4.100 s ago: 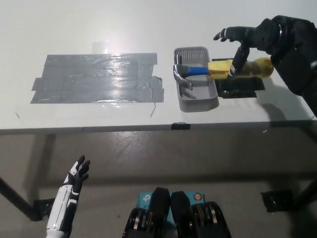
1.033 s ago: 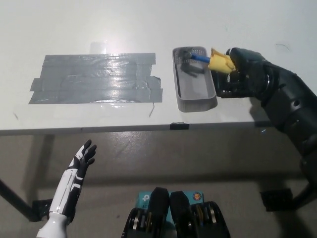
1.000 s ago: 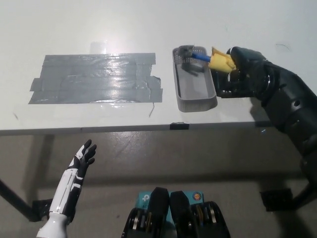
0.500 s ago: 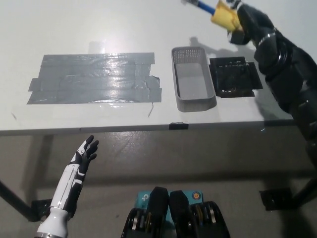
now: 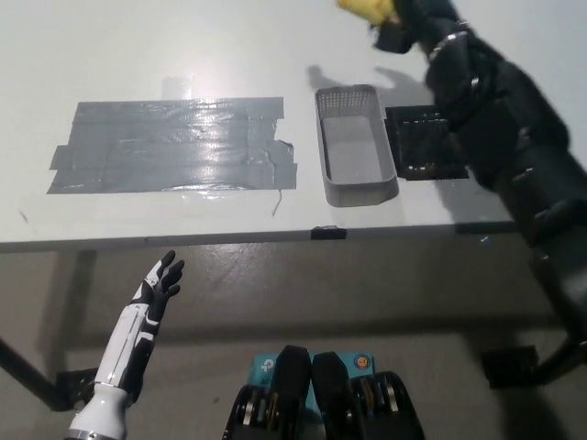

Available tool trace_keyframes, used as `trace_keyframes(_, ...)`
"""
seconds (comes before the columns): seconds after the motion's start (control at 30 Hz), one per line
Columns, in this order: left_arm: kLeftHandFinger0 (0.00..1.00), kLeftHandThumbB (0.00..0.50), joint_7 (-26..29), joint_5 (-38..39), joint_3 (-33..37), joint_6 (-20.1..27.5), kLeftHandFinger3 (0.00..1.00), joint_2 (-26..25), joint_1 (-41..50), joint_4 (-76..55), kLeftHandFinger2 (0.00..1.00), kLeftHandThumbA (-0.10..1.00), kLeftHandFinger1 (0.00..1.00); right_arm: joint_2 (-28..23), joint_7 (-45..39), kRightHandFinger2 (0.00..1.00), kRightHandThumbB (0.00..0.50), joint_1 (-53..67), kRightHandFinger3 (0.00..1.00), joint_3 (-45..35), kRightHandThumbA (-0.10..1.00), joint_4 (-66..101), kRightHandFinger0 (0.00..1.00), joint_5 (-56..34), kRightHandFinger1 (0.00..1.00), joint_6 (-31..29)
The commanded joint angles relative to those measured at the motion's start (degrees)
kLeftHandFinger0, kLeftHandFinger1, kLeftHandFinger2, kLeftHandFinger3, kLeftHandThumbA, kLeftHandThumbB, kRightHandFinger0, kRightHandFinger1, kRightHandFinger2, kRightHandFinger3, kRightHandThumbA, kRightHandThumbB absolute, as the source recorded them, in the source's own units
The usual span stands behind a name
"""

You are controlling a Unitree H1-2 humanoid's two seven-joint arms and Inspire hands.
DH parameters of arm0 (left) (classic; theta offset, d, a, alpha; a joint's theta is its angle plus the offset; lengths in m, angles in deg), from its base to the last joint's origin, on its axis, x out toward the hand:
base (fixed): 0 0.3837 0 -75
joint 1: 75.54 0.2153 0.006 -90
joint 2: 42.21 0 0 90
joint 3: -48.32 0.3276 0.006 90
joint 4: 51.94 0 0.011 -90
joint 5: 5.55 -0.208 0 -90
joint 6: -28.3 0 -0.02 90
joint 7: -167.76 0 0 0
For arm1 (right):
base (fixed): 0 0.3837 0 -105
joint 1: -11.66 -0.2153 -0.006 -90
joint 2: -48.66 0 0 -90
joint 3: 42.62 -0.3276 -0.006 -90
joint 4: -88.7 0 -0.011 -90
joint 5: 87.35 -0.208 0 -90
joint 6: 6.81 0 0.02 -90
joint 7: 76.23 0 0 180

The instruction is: The robot picks the hammer placed on top of the gray container with right hand and places it on the grey area of the desk

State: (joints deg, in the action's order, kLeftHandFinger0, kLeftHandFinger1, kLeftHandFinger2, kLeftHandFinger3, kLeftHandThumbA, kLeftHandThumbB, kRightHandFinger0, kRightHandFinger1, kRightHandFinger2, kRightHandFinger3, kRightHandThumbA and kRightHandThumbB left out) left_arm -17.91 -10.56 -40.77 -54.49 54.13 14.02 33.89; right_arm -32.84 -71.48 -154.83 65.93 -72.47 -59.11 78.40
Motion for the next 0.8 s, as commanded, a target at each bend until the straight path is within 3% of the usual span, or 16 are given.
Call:
trace_keyframes(0.0, 1.00, 0.215, -0.85, -0.12, 0.66, 0.00, 1.00, -0.83, -0.76, -1.65, 1.00, 1.00, 1.00, 4.28, 2.45, 0.81, 0.175, -7.48, 0.82, 0.58, -0.10, 2.04, 0.00, -0.29, 0.41, -2.69)
trace_keyframes(0.13, 1.00, 0.217, -1.06, -0.23, 1.18, 0.32, 1.00, -0.96, -0.53, -1.95, 1.00, 1.00, 1.00, 9.02, 4.07, 0.86, 0.174, -8.97, 0.86, 0.81, -0.10, 0.24, 0.00, -0.46, 0.43, -2.09)
trace_keyframes(0.2, 1.00, 0.202, -0.98, -0.53, 1.72, 1.40, 1.00, -0.82, -0.52, -1.61, 1.00, 1.00, 1.00, 11.60, 4.70, 0.78, 0.192, -9.90, 0.67, 1.30, -0.10, -1.49, 0.00, -0.18, 0.36, -2.22)
trace_keyframes(0.27, 1.00, 0.205, -1.07, -0.58, 2.15, 1.08, 1.00, -0.84, -0.28, -2.04, 1.00, 1.00, 1.00, 13.52, 4.58, 0.74, 0.195, -10.33, 0.63, 1.46, -0.10, -2.41, 0.00, -0.30, 0.34, -1.27)
trace_keyframes(0.3, 1.00, 0.208, -0.86, -0.80, 2.33, 1.49, 1.00, -0.81, -0.34, -1.83, 1.00, 1.00, 1.00, 14.78, 5.42, 0.78, 0.174, -10.29, 0.71, 2.01, -0.10, -3.09, 0.01, 0.17, 0.38, -1.65)
trace_keyframes(0.4, 1.00, 0.210, -0.80, -0.71, 2.76, 1.63, 1.00, -0.66, -0.70, -1.76, 1.00, 1.00, 1.00, 16.23, 4.89, 0.81, 0.190, -10.29, 0.70, 1.70, -0.10, -4.17, 0.00, -0.62, 0.41, -0.66)
trace_keyframes(0.43, 1.00, 0.211, -0.83, -0.55, 2.79, 1.49, 1.00, -0.67, -0.55, -2.01, 1.00, 1.00, 1.00, 16.74, 4.80, 0.83, 0.180, -10.23, 0.76, 1.52, -0.10, -4.64, 0.00, -0.86, 0.41, -0.16)
trace_keyframes(0.63, 1.00, 0.213, -0.67, -0.21, 2.86, 1.00, 1.00, -0.31, -0.66, -2.73, 1.00, 1.00, 1.00, 18.20, 6.02, 0.85, 0.202, -8.82, 0.71, 2.32, -0.10, -7.16, 0.00, -0.32, 0.45, -0.97)
trace_keyframes(0.77, 0.98, 0.221, -0.49, -0.38, 2.93, 1.34, 1.00, -0.28, -0.94, -2.74, 1.00, 1.00, 1.00, 18.84, 6.51, 0.89, 0.189, -7.77, 0.80, 3.55, -0.10, -8.16, 0.00, 0.58, 0.49, -0.50)
